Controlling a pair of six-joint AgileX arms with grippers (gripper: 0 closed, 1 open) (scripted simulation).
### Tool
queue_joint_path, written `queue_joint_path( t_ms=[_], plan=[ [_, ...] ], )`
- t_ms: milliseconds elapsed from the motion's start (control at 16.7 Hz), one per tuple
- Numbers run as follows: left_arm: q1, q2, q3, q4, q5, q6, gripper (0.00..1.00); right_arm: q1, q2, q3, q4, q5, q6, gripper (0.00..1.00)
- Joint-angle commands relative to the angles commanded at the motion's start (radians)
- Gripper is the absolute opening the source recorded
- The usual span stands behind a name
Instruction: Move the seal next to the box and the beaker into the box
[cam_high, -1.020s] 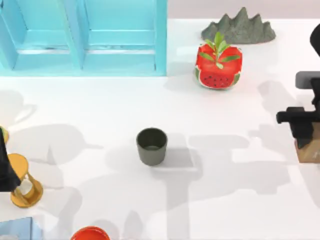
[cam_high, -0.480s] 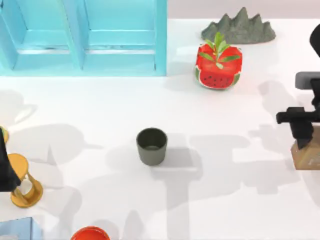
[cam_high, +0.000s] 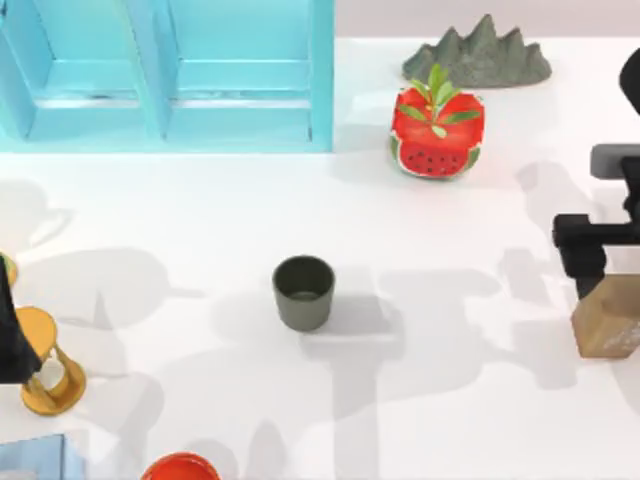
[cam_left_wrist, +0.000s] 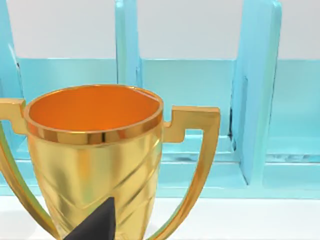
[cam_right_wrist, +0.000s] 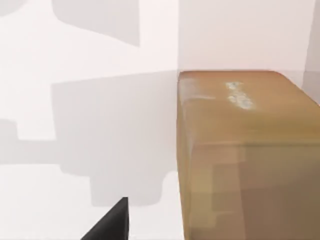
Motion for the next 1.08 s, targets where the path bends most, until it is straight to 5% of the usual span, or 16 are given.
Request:
queue_joint_path(
  t_ms=[420, 1080],
  plan=[
    [0.000, 0.000, 0.000, 0.000, 0.000, 0.000, 1.00, 0.001, -0.002, 0.015, -0.016, 0.000, -0.001, 1.00],
    [0.000, 0.000, 0.000, 0.000, 0.000, 0.000, 1.00, -0.004, -0.034, 0.357, -0.390, 0.000, -0.005, 1.00]
  ],
)
